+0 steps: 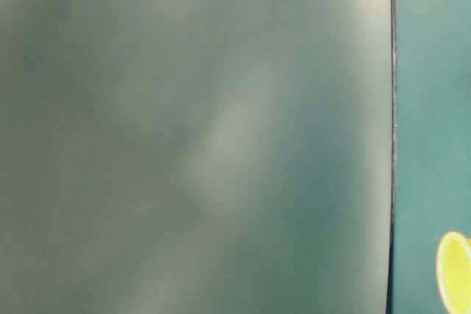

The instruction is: Move the block to the right with right arm.

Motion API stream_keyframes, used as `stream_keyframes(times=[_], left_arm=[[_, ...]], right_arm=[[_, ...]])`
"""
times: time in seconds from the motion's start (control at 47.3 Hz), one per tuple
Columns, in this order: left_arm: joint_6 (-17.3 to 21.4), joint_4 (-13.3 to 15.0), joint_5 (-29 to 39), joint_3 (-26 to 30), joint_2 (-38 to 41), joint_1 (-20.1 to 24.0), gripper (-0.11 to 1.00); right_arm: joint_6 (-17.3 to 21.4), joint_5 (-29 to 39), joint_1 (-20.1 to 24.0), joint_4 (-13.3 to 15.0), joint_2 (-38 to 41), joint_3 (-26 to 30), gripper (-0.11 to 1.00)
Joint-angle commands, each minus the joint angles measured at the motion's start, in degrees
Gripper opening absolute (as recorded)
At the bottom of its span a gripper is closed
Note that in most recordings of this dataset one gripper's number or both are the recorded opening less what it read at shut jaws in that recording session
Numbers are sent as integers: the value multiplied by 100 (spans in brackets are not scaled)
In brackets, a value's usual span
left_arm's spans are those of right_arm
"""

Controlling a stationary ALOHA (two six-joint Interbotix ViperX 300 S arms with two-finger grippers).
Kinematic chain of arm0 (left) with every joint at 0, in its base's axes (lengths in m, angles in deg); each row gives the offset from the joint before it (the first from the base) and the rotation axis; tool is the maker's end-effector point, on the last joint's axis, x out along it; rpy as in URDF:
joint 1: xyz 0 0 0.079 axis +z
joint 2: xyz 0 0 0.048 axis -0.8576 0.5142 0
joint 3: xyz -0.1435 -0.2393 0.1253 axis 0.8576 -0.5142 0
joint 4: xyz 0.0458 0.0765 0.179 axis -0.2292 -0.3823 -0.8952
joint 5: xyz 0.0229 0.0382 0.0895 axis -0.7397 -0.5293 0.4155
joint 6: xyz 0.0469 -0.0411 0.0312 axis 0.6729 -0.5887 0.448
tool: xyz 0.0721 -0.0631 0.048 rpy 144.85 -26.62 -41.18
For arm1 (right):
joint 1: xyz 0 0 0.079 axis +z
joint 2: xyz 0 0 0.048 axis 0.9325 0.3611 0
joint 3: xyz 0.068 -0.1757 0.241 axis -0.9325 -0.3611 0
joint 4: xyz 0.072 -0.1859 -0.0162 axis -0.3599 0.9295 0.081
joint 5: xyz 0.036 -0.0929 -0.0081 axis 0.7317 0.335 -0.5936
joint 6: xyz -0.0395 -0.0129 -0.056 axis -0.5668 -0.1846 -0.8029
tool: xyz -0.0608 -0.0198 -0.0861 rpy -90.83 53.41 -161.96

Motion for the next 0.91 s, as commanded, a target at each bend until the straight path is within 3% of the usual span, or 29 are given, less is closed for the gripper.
stream_keyframes(times=[0.0, 0.296, 0.486, 0.887], left_arm=[[-105, -18, 220, 176, -9, -26, 0], [-149, -26, 615, 237, -334, -26, 0], [-158, -18, 686, 246, -334, -26, 0], [-167, -18, 747, 246, -316, -26, 0]], right_arm=[[167, -35, 0, -35, 97, 105, 0], [211, 580, 0, -105, 835, 448, 0], [272, 563, -141, -334, 1336, 545, 0], [290, 308, -193, -378, 1802, 677, 0]])
